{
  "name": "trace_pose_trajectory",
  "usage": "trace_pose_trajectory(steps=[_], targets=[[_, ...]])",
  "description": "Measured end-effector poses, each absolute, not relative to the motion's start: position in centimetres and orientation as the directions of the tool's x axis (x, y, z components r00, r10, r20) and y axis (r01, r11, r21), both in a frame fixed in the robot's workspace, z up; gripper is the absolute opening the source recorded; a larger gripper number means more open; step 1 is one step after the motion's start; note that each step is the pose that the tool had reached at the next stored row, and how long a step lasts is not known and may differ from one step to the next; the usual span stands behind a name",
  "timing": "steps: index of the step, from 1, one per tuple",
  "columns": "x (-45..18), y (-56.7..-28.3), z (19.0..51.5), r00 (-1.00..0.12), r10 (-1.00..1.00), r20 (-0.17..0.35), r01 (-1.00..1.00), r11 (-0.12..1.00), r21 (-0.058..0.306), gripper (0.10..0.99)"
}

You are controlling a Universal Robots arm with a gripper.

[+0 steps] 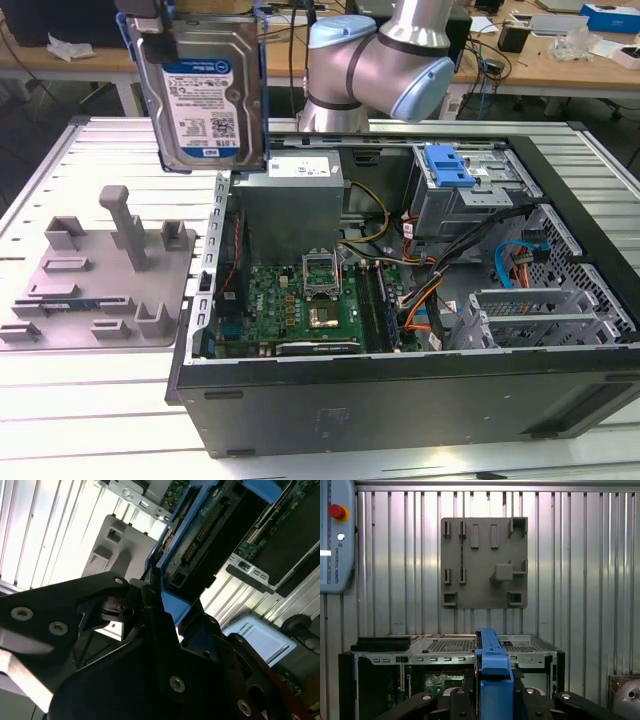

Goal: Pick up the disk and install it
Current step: 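Pick up the disk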

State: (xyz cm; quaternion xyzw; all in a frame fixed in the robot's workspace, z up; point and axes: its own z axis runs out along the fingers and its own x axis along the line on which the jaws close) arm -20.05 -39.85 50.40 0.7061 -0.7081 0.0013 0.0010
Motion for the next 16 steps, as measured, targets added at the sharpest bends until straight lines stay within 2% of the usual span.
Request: trace_pose_trajectory(steps=[16], targets=[[-14.8, -44.6, 50.3, -0.003, -1.0, 0.003, -1.0, 0.003, -0.001, 0.365]])
